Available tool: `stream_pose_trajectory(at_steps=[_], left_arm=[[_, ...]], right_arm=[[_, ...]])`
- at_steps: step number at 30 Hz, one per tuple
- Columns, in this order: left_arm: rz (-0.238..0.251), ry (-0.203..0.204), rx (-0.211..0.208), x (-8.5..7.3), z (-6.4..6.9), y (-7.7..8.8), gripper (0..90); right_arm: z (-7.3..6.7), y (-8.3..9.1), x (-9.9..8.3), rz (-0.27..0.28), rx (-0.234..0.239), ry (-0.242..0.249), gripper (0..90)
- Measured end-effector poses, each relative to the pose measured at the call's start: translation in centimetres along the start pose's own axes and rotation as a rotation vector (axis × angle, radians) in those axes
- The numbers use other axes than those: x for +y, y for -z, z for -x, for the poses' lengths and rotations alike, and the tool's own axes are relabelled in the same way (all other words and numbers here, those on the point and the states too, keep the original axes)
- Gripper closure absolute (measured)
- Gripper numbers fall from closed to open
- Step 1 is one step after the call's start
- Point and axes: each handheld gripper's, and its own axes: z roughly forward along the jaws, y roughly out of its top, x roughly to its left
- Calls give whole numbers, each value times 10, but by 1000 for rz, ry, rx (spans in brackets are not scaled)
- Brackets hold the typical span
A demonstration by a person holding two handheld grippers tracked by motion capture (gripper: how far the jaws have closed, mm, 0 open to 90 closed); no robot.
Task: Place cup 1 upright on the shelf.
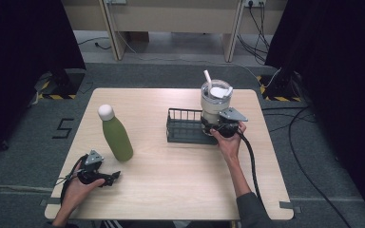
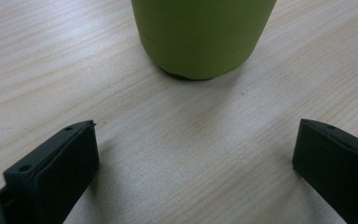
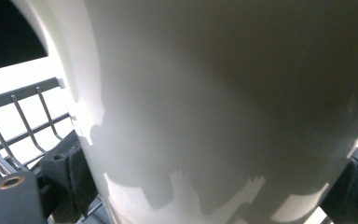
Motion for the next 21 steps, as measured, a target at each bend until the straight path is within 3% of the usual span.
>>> stream_pose_trajectory(at_steps=[14, 21], left_arm=[[0, 0, 0, 0, 0, 0, 0], [0, 0, 0, 0, 0, 0, 0]], right_arm=[[2, 0, 0, -6, 10, -6, 103], [0, 1, -1, 5, -7, -16, 97]])
